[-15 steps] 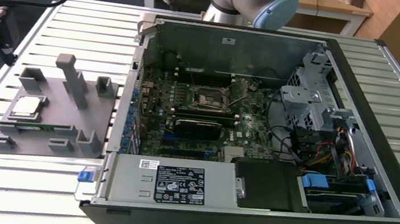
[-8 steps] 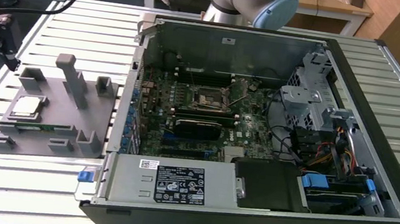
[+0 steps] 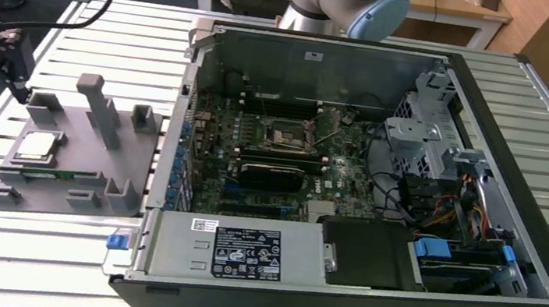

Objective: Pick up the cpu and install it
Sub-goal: 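Pick up the cpu and move it towards the insertion slot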

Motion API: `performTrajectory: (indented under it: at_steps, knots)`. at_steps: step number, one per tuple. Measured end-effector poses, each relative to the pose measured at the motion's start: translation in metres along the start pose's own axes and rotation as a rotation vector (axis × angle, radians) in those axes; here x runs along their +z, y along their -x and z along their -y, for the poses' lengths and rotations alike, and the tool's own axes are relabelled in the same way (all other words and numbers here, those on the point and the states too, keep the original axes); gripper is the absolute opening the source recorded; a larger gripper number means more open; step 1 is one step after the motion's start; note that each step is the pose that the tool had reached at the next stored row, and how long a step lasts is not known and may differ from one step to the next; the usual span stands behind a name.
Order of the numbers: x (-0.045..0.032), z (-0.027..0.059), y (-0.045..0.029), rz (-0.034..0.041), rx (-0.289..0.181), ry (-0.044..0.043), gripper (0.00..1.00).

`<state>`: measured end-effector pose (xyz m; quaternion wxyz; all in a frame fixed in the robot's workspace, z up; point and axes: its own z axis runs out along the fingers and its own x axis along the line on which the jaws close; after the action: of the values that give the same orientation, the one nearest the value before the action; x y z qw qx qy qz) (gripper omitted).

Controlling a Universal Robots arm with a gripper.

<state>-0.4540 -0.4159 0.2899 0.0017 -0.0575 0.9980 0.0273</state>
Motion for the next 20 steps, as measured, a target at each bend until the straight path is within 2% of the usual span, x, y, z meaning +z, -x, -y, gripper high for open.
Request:
performTrajectory:
  at_steps: [9, 20]
  knots:
    - [0.0089, 0.0005, 0.0000, -0.0013, -0.034, -0.0008, 0.65]
    - [0.0169, 0.0009, -0.0001, 0.0007, -0.025, -0.0046, 0.65]
